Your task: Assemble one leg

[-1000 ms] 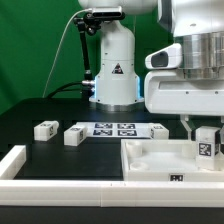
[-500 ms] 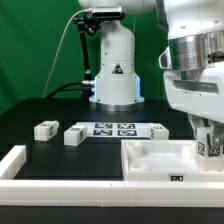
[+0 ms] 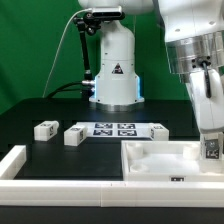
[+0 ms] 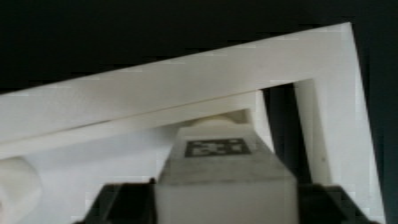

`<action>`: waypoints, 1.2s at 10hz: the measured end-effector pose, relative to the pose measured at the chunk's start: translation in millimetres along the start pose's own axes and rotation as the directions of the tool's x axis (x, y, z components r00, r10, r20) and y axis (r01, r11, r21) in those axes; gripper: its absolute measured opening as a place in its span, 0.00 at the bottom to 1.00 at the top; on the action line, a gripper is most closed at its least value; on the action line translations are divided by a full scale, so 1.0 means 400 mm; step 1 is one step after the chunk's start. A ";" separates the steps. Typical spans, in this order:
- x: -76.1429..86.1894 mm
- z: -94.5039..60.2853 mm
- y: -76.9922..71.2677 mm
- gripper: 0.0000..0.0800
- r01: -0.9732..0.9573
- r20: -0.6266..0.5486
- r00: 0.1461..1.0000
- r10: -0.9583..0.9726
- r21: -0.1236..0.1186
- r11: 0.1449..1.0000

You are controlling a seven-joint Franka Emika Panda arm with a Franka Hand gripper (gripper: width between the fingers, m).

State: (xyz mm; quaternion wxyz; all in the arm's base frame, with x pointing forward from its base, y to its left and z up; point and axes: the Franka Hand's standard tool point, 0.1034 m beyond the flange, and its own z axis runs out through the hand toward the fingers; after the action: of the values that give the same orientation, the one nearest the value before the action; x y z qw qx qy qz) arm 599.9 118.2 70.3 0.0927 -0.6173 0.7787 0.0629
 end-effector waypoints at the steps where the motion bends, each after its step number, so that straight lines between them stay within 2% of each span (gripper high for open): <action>1: 0.000 0.000 0.000 0.60 0.029 0.000 1.000 -0.029 -0.001 1.000; 2: -0.003 0.000 0.005 0.74 0.111 0.002 0.994 -0.111 -0.015 0.994; 3: -0.003 0.000 0.005 0.74 0.194 0.002 0.981 -0.194 -0.018 0.981; 4: -0.004 0.001 0.006 0.80 0.324 -0.001 0.946 -0.324 -0.021 0.946; 6: -0.006 0.002 0.009 0.81 0.573 -0.012 0.819 -0.574 -0.034 0.819; 9: -0.001 0.003 0.005 0.81 0.857 -0.021 0.510 -0.860 -0.068 0.511; 11: -0.006 0.001 -0.005 0.81 0.949 -0.017 0.301 -0.953 -0.097 0.301; 12: -0.009 -0.003 -0.012 0.81 0.984 -0.011 0.128 -0.992 -0.123 0.128</action>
Offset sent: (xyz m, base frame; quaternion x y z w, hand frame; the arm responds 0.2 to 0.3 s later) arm 0.0002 0.0028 0.0012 -0.0168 0.0118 -0.2626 0.9647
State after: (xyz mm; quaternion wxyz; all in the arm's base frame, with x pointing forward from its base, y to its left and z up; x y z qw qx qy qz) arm 605.1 120.4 72.2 0.0498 -0.9826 0.1785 -0.0083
